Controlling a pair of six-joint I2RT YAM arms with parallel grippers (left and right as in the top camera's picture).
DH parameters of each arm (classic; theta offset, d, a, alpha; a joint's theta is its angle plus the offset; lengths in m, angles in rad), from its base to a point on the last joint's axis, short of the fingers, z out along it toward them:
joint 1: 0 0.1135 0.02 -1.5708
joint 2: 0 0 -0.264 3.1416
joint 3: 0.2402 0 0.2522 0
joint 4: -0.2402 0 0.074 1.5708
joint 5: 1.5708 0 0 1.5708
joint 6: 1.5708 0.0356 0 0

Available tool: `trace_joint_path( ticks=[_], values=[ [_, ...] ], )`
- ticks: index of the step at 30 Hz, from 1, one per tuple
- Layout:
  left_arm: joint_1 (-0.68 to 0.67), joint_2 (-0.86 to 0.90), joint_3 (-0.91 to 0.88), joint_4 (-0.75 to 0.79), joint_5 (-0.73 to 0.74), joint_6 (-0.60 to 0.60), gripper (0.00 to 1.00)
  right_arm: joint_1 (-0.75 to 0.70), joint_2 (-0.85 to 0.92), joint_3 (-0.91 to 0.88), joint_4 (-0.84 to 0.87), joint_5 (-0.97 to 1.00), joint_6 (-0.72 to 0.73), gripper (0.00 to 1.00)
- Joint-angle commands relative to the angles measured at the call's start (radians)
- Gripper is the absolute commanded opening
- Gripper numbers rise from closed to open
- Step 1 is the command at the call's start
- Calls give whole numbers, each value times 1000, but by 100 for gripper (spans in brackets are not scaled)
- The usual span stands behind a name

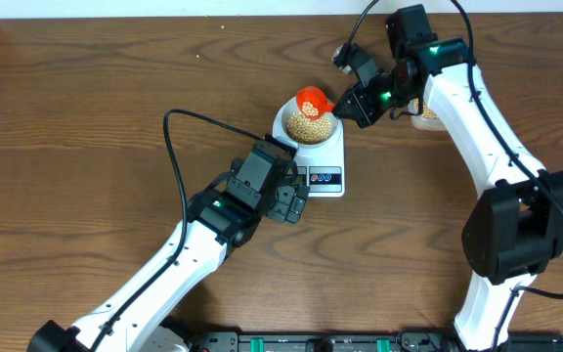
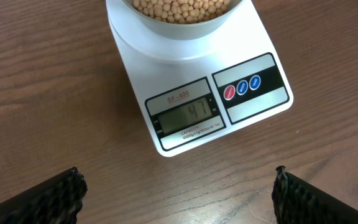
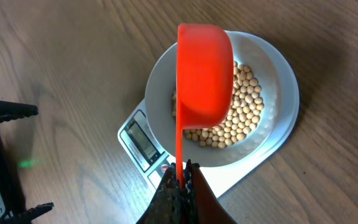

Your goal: Scoop item into bowl and weigh 50g on scale

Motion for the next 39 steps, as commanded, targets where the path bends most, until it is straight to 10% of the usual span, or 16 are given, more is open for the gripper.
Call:
trace_joint_path(
  ticks=[1, 39],
  values=[
    [5, 3, -10, 0, -9, -1, 98, 5, -31, 26, -1, 19, -14, 1],
    [5, 3, -11, 0, -9, -1, 98, 66, -31, 26, 3, 212, -172, 1]
  ],
)
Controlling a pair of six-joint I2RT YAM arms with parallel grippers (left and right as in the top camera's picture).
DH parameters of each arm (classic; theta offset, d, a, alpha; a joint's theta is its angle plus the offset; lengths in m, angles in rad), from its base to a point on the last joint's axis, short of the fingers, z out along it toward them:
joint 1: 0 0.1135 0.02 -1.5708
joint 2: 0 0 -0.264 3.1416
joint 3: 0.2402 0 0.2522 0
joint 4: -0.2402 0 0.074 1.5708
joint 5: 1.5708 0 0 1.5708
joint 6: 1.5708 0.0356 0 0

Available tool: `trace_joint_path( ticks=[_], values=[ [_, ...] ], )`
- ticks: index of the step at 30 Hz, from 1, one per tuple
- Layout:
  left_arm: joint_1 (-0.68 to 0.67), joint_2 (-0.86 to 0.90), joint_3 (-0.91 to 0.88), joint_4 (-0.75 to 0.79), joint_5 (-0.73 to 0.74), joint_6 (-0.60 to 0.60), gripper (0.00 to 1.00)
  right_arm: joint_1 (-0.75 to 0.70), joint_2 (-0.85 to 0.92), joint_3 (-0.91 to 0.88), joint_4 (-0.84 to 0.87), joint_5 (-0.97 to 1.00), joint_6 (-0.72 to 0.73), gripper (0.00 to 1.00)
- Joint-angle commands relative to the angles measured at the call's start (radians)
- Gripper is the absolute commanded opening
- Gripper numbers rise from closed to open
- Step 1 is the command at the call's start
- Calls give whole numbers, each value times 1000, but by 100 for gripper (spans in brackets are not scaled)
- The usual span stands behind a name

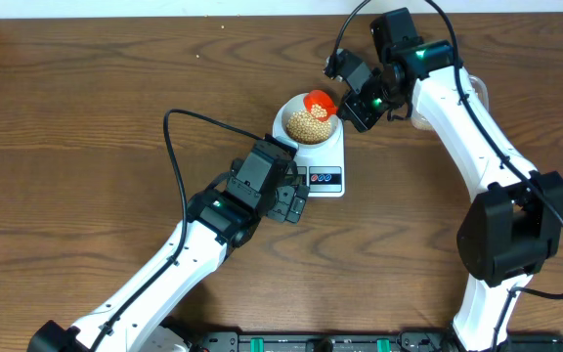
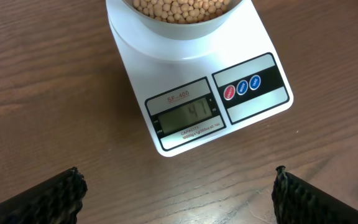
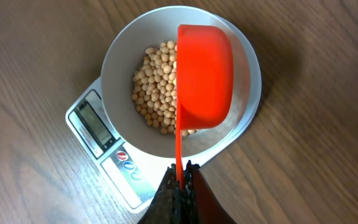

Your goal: Scoop item into bowl and weigh 50g on scale

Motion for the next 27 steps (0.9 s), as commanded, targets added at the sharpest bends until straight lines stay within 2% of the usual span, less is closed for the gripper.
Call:
trace_joint_path(
  ticks=[1, 27],
  values=[
    [5, 3, -10, 0, -9, -1, 98, 19, -31, 26, 2, -2, -68, 1],
    [5, 3, -10, 0, -9, -1, 98, 25, -31, 26, 28, 83, -148, 1]
  ],
)
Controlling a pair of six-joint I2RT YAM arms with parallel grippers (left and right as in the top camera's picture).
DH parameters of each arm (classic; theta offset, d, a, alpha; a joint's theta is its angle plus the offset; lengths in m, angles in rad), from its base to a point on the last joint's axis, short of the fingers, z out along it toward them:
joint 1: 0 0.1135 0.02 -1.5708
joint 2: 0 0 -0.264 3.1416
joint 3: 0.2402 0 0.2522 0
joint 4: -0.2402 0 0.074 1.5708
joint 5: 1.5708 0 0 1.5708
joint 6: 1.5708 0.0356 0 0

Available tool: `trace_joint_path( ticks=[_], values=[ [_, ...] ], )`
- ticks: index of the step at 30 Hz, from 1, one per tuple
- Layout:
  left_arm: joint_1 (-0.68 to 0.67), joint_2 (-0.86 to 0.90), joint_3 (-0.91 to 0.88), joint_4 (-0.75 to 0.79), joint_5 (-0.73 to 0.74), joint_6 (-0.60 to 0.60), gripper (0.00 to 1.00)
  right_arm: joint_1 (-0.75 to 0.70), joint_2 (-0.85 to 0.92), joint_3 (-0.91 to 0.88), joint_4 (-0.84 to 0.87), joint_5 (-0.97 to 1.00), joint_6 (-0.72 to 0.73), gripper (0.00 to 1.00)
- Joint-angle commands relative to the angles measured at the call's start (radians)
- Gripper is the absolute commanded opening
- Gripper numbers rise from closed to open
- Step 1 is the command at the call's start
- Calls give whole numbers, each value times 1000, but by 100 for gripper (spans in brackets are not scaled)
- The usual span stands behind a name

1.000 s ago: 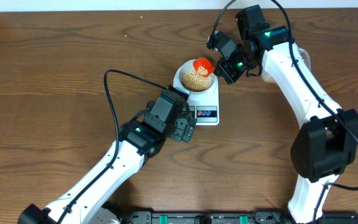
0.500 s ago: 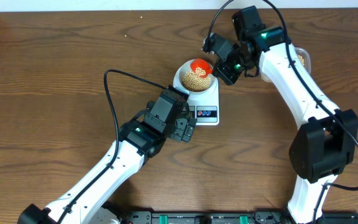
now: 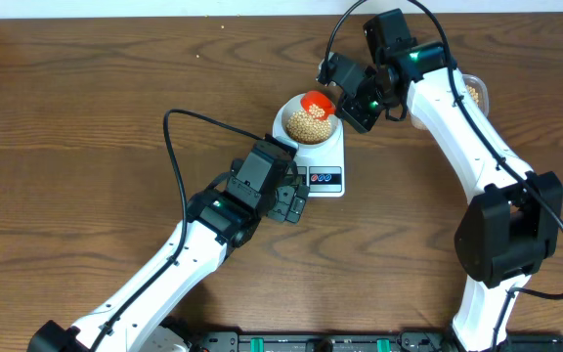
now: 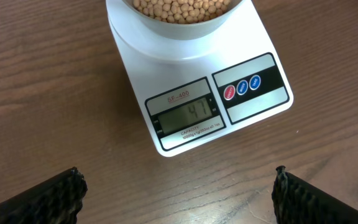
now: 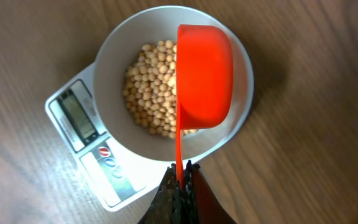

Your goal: Scoop item into bowl and weigh 50g on scale

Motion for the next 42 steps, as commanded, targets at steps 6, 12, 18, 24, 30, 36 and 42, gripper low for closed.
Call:
trace_joint_path(
  ticks=[6, 12, 18, 24, 30, 36, 42],
  values=[
    [5, 3, -10, 0, -9, -1, 98, 4, -31, 26, 13, 23, -34, 1],
    [5, 3, -10, 0, -9, -1, 98, 4, -31, 26, 13, 1, -33, 1],
    [5, 3, -10, 0, -9, -1, 98, 4, -31, 26, 13, -38, -33, 1],
    [5, 3, -10, 0, -9, -1, 98, -1, -31, 26, 10, -109, -14, 1],
    [5, 3, -10, 0, -9, -1, 98, -17, -31, 26, 11, -167, 10, 1],
    [5, 3, -10, 0, -9, -1, 98, -45, -31, 26, 11, -231, 27, 1],
    [5, 3, -10, 0, -9, -1, 98, -61, -31, 26, 11, -255, 27, 1]
  ],
)
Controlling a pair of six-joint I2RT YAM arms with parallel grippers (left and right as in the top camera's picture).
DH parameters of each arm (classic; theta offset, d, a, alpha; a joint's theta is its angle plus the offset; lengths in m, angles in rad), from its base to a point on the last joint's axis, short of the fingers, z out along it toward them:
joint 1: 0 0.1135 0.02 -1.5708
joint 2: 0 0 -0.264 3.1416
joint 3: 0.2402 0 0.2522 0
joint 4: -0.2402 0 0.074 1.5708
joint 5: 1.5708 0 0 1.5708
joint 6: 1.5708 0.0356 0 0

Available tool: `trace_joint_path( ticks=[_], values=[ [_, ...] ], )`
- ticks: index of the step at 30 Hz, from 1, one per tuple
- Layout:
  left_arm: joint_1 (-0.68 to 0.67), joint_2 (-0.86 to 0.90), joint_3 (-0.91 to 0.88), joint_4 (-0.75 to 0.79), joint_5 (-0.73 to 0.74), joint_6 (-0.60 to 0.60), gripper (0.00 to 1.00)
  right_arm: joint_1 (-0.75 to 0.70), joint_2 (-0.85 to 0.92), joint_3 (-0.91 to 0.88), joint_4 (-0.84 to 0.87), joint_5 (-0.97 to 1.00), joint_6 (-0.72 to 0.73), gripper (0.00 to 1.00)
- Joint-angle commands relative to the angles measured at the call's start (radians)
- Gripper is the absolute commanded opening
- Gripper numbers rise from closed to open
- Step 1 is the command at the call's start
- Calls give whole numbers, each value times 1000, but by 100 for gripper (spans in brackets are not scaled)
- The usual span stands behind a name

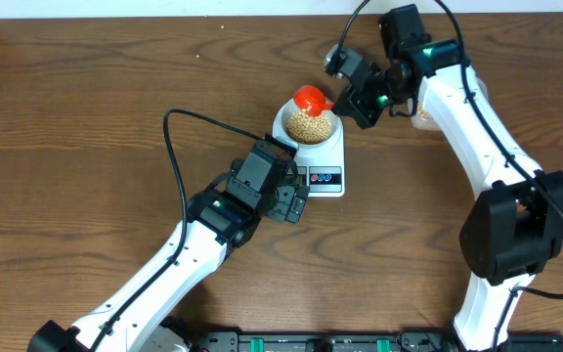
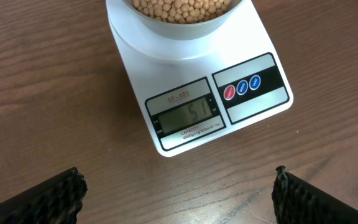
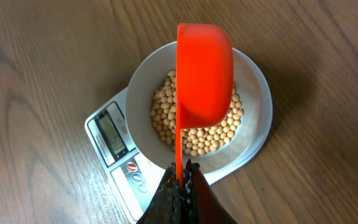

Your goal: Scoop item into bowl and weigh 50g on scale

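A white bowl [image 3: 258, 106] of tan beans [image 3: 213, 134] stands on the white scale [image 2: 197, 106], whose display [image 2: 185, 114] reads about 51. My right gripper [image 3: 180, 169] is shut on the thin handle of the orange scoop [image 3: 204, 71], which hangs turned over above the bowl; overhead the scoop [image 1: 310, 97] sits at the bowl's far edge. My left gripper [image 2: 178, 190] is open over bare wood just in front of the scale, nothing between its fingertips [image 2: 67, 186].
A clear container [image 1: 424, 115] with more beans lies behind my right arm at the table's back right. The left arm's black cable [image 1: 174, 156] loops over the wood left of the scale.
The scale's reading went from 47 to about 51. My right gripper with the scoop has drawn back and up a little, and the bowl sits lower and more central in its view.
The scoop was held turned over above the bowl at every moment while the display read 47. My right gripper shifted around over the bowl between moments. Now the display reads about 51. The left arm has stayed still, open before the scale.
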Motion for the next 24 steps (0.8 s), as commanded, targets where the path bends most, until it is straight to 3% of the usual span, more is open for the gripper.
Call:
trace_joint_path(
  ticks=[1, 24],
  values=[
    [5, 3, -10, 0, -9, -1, 98, -7, -31, 26, 0, -47, 10, 1],
    [5, 3, -10, 0, -9, -1, 98, -39, -31, 26, 5, -109, 11, 1]
  ],
)
